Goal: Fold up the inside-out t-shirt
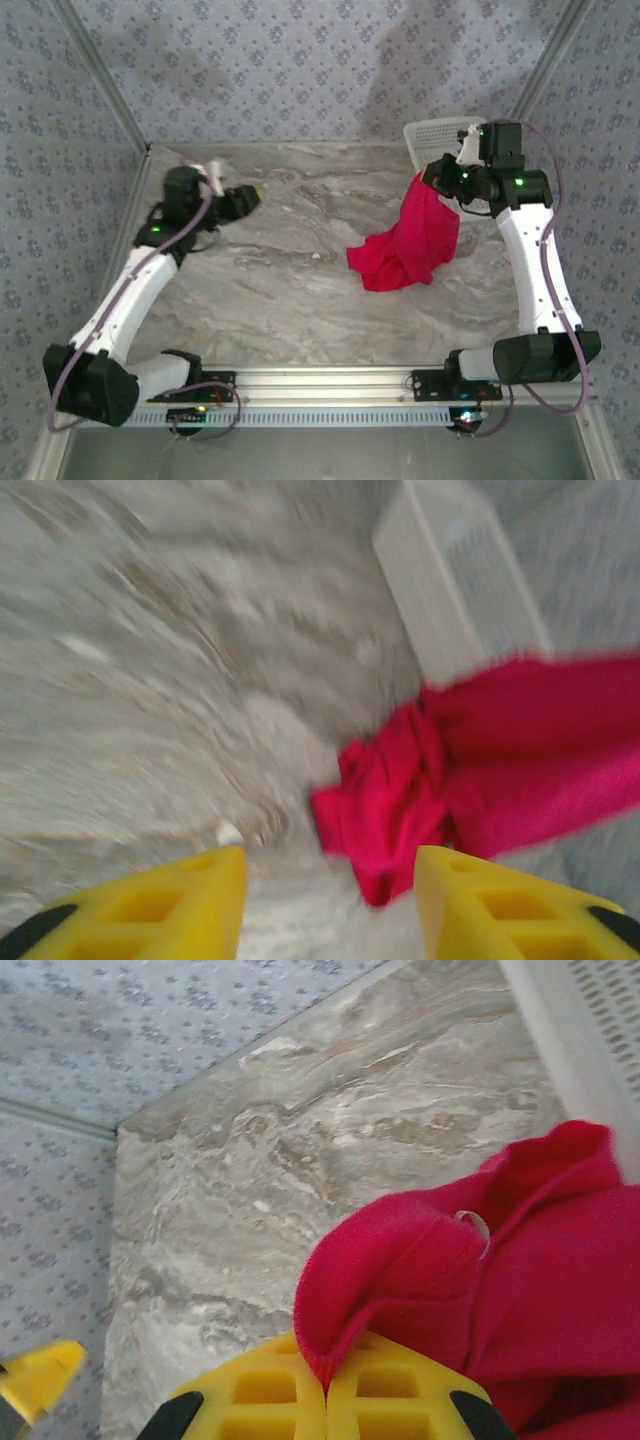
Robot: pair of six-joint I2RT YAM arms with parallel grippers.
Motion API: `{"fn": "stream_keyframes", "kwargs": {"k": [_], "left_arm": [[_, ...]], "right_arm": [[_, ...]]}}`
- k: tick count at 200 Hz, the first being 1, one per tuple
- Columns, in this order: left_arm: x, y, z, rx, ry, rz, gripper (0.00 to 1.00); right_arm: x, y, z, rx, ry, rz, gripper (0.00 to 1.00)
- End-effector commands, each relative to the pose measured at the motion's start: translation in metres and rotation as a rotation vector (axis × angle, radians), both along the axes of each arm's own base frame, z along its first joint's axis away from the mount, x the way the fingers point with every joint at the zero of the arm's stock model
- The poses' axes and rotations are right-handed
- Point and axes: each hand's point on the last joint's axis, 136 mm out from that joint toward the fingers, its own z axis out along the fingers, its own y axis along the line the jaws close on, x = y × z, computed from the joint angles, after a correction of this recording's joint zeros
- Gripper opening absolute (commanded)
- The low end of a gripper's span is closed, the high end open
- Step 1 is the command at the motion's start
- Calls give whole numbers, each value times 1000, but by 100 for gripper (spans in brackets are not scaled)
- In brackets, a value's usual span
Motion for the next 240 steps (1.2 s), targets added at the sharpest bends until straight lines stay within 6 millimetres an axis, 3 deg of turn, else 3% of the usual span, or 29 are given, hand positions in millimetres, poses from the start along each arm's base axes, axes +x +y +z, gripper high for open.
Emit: {"fn": "stream_keyframes", "kwargs": {"k": [1, 33, 67, 100, 136, 154, 164, 169, 181, 193, 207, 226, 240], "left_arm": [[-9, -51, -22, 99, -56, -108, 51], [-36, -135, -65, 151, 6, -284, 56], [-48, -197, -93, 203, 26, -404, 55], [-39, -226, -127, 242, 81, -431, 55], [-24, -255, -150, 239, 124, -437, 56], [-20, -261, -168, 271, 155, -445, 49], [-19, -260, -174, 290, 165, -451, 34], [-18, -259, -173, 296, 166, -454, 22], [-13, -250, -161, 300, 160, -448, 0], [-6, -232, -136, 291, 137, -422, 0], [8, -196, -95, 272, 106, -360, 0], [30, -124, -38, 215, 51, -225, 0], [43, -62, -9, 170, 20, -106, 0]], "right_arm": [[-2, -31, -6, -55, 7, -125, 0], [-8, -83, -23, -144, 44, -325, 0], [-6, -91, -34, -111, 69, -335, 0], [-5, -91, -34, -94, 67, -326, 0], [-1, -89, -35, -73, 71, -315, 0], [0, -89, -35, -66, 71, -314, 0], [0, -90, -36, -63, 73, -314, 0], [0, -90, -36, -63, 72, -315, 0], [-1, -91, -35, -63, 73, -319, 0], [-2, -94, -35, -73, 74, -326, 0], [-6, -102, -35, -92, 84, -345, 0], [-14, -115, -33, -102, 87, -388, 0], [-19, -122, -30, -100, 78, -413, 0]]}}
